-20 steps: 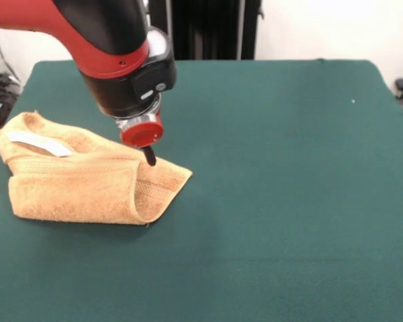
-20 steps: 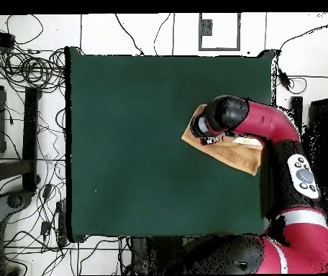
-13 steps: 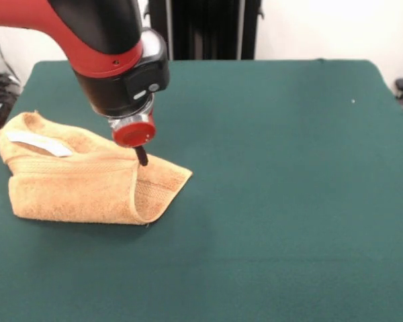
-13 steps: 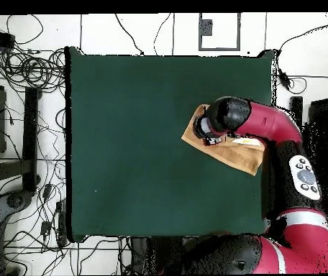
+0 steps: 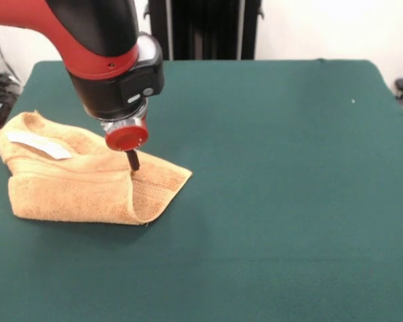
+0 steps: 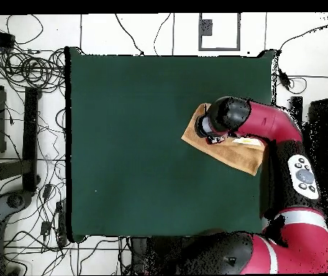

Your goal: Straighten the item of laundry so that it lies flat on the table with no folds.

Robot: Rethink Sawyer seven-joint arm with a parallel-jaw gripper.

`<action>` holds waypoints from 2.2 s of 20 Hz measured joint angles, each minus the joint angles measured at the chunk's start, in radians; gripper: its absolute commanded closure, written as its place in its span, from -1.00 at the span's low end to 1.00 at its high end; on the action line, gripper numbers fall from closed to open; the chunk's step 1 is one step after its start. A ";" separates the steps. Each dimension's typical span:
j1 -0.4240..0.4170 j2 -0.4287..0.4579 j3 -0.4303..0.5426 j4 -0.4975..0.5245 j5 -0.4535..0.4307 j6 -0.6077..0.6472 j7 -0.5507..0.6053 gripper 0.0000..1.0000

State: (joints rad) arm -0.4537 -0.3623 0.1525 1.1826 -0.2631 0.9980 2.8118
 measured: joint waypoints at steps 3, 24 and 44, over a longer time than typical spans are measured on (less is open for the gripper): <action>0.018 0.011 -0.022 -0.014 -0.001 0.000 0.000 -1.00; 0.134 0.036 -0.165 -0.058 -0.003 0.006 0.000 -1.00; 0.123 0.039 -0.191 -0.077 0.058 0.006 0.000 -1.00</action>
State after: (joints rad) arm -0.3308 -0.3232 -0.0385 1.1055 -0.2051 1.0035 2.8118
